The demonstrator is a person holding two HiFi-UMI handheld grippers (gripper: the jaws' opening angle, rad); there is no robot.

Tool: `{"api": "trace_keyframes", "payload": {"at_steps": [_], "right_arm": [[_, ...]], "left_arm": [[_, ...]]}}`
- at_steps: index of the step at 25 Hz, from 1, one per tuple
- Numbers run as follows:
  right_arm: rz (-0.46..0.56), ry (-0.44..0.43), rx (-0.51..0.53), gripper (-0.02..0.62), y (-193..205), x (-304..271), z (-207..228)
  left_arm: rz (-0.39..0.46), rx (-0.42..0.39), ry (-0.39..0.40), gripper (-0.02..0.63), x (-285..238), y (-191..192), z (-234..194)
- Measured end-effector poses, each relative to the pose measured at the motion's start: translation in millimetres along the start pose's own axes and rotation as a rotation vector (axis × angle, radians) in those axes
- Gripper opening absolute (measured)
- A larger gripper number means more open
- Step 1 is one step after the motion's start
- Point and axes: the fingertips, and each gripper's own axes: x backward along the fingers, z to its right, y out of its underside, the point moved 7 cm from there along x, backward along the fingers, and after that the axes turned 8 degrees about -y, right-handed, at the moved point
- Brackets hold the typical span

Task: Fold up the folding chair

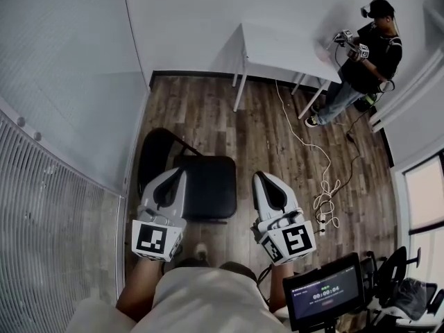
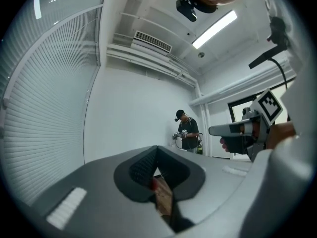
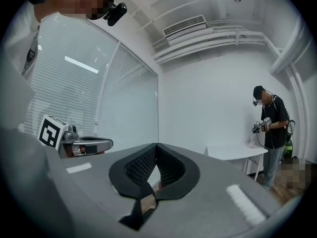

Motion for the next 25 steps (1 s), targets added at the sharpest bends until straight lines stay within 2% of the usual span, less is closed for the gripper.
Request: {"api": "trace_keyframes", "payload": {"at_steps": [10, 16, 25], "right_arm": [[-0.015, 0.012, -0.028, 0.003, 9, 2, 7], [-0.023, -0.017, -0.055, 0.003, 10, -12, 27], [-0.061, -0.087, -0.108, 0.017, 14, -16, 60]], "left_arm": [[-0.076, -0.017, -0.002, 0.0, -3, 19, -2], [-0.129, -0.045, -0.011, 0.0, -22, 21, 2], [-0.221, -0.093, -0.128, 0.0, -36, 22, 12]]}}
